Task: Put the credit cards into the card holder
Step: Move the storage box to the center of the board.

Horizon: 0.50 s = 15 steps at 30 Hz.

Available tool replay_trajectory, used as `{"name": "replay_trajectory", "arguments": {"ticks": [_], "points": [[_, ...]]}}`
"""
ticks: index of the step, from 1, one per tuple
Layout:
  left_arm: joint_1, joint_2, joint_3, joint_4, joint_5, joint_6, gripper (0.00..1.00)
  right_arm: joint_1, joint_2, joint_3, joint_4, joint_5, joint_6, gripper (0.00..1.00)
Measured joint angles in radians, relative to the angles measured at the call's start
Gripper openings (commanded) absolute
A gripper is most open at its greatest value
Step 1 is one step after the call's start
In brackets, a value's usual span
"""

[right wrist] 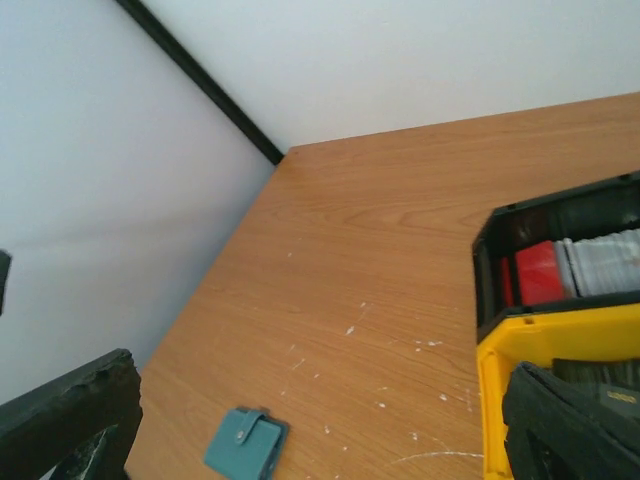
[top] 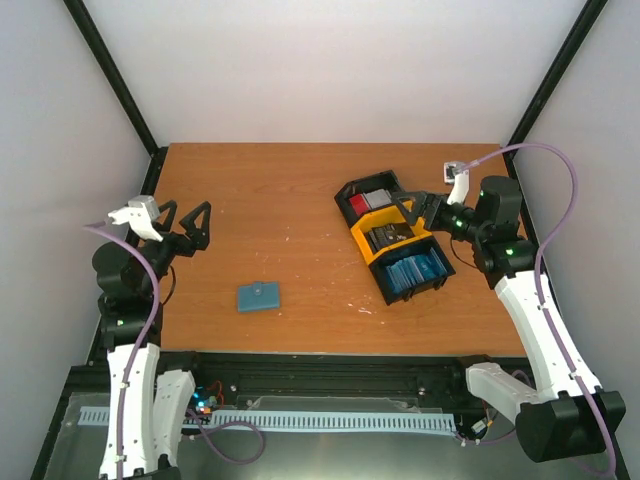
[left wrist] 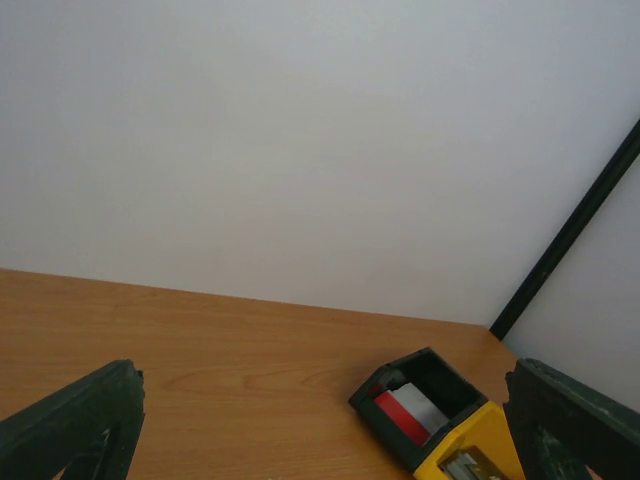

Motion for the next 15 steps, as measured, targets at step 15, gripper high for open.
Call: {"name": "replay_trajectory", "arguments": {"ticks": [15], "points": [[0.013, 0.063, -0.068, 0.073, 0.162, -0.131, 1.00, 0.452, 0.187, -0.019, 0.026, 0.063, -0.052, 0.87]]}}
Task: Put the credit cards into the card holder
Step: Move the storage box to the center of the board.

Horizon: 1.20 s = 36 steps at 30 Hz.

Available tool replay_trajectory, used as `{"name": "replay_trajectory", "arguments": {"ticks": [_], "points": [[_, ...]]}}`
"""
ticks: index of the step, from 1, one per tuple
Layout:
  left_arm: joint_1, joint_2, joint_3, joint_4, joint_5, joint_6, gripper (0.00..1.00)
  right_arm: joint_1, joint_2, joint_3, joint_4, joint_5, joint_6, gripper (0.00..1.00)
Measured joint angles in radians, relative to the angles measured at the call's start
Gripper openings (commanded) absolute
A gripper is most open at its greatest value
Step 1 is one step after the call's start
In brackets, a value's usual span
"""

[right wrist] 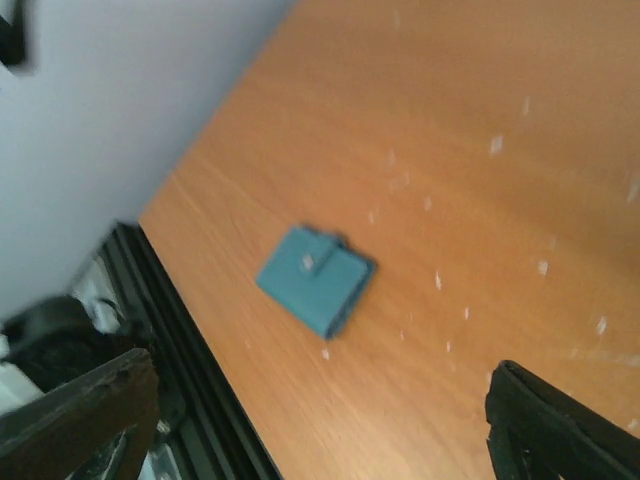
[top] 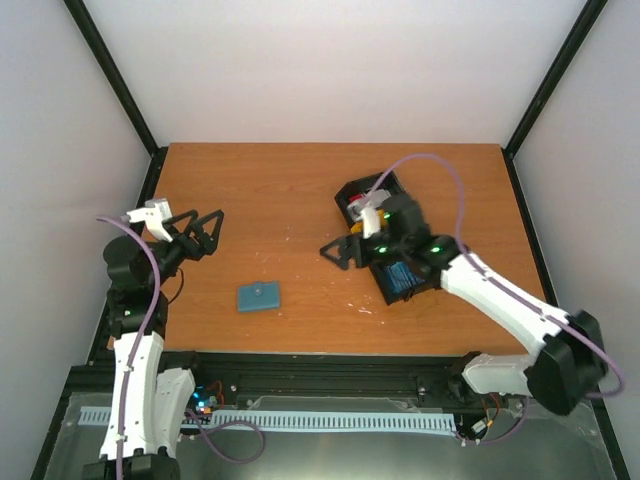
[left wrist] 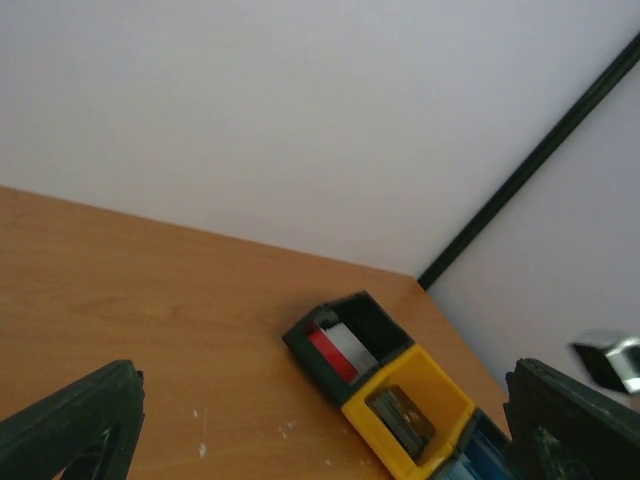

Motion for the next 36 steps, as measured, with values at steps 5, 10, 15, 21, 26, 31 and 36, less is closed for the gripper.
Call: {"name": "replay_trajectory", "arguments": {"ticks": [5, 10, 15, 21, 26, 31, 36], "points": [[0.000, 0.028, -0.031, -0.002, 0.082, 0.002, 1.00, 0.193, 0.190, -0.056, -0.028, 0.175, 0.062, 0.85], [0.001, 0.061, -0.045, -0.010, 0.114, 0.002, 1.00, 0.278, 0.345, -0.082, -0.047, 0.271, 0.123, 0.84], [0.000, 0.082, -0.055, -0.015, 0.127, 0.002, 1.00, 0.285, 0.461, -0.088, -0.044, 0.376, 0.156, 0.86], [0.000, 0.096, -0.055, -0.015, 0.125, 0.000, 1.00, 0.286, 0.489, -0.077, 0.005, 0.506, 0.166, 0.87], [0.000, 0.105, -0.055, -0.018, 0.105, -0.003, 1.00, 0.285, 0.506, -0.071, 0.020, 0.604, 0.180, 0.87], [0.000, 0.125, -0.055, -0.046, 0.079, -0.006, 1.00, 0.260, 0.493, -0.096, 0.009, 0.690, 0.189, 0.87], [0.000, 0.139, -0.055, -0.064, 0.062, -0.007, 1.00, 0.217, 0.463, -0.132, -0.029, 0.755, 0.187, 0.87]]}}
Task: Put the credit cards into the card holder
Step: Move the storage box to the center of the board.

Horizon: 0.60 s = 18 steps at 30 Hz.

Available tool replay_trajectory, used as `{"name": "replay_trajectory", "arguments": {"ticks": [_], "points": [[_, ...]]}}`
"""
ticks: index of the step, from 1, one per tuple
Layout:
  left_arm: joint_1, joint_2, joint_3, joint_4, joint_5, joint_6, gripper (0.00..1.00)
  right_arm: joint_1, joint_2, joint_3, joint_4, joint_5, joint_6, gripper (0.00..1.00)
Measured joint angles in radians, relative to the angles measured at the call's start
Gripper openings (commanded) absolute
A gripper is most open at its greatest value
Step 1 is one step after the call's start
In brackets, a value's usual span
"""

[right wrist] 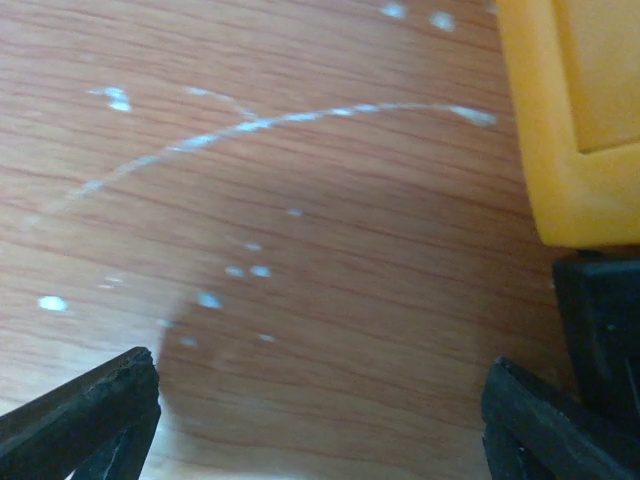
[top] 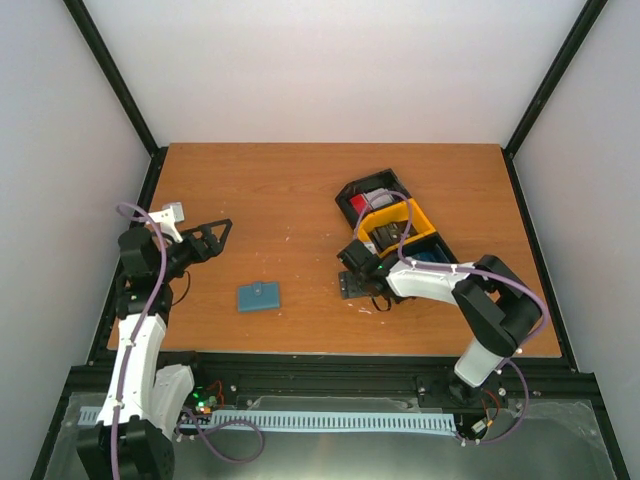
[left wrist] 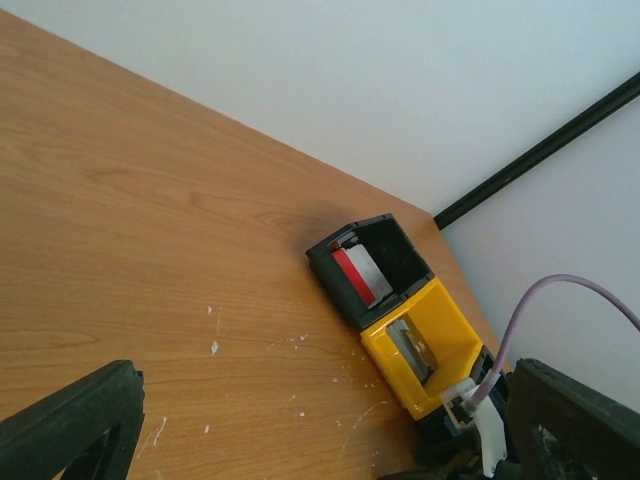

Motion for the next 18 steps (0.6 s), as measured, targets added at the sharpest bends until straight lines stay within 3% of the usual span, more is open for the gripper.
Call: {"name": "replay_trajectory", "arguments": {"ticks": [6, 13, 18], "points": [[0.000, 0.016, 0.000, -0.026, -0.022, -0.023, 1.00, -0.080, -0.044, -0.041, -0.045, 0.024, -0.004, 0.87], [-0.018, 0.068, -0.037, -0.156, -0.167, -0.119, 0.99, -0.142, -0.048, -0.040, -0.046, -0.016, -0.052, 0.85], [-0.135, 0.074, -0.126, -0.256, -0.278, -0.229, 0.86, -0.090, -0.046, -0.009, -0.009, -0.135, -0.115, 0.84]]}}
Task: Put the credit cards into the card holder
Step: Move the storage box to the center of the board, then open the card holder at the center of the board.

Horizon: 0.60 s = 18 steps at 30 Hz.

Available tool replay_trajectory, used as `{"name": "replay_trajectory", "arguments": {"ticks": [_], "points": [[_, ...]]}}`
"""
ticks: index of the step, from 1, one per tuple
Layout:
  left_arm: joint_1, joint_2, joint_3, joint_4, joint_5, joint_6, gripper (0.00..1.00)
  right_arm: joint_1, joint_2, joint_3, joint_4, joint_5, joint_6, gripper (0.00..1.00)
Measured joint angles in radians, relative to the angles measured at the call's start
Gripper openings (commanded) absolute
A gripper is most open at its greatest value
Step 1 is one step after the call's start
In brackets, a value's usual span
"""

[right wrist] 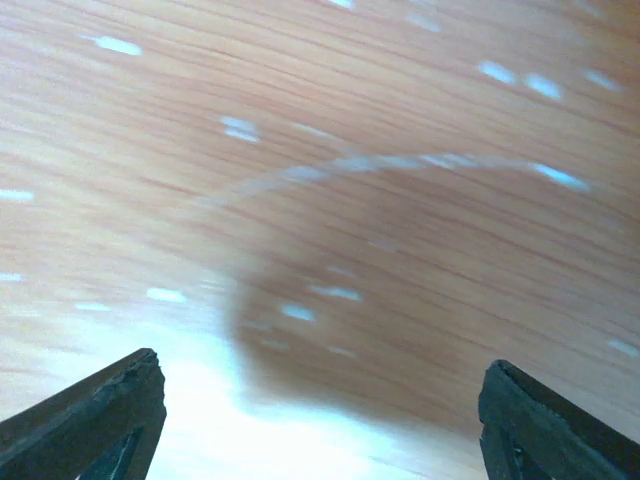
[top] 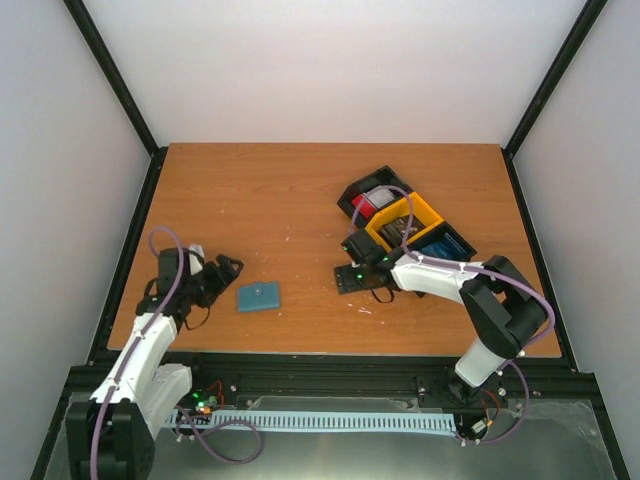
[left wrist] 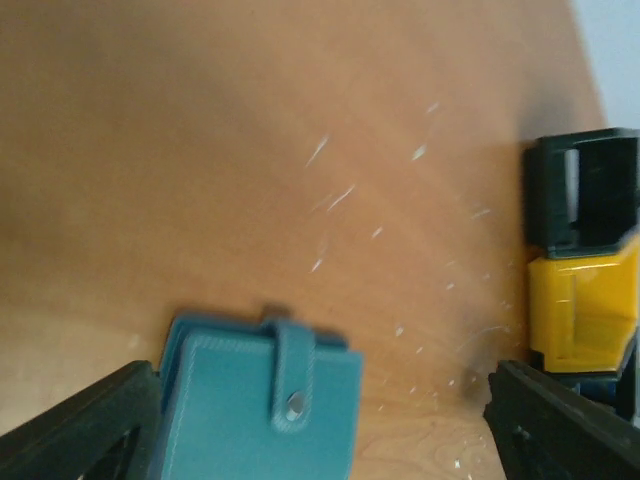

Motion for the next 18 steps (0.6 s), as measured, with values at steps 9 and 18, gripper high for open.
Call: {"name": "replay_trajectory", "arguments": {"ticks": [9, 18], "points": [[-0.104, -0.006, -0.124, -0.083, -0.126, -0.170, 0.71, 0.157, 0.167, 0.268, 0.123, -0.233, -0.074, 0.67], [-0.116, 0.179, -0.149, 0.100, 0.002, -0.167, 0.41, 0.202, 0.346, 0.423, 0.165, -0.323, -0.059, 0.59]]}}
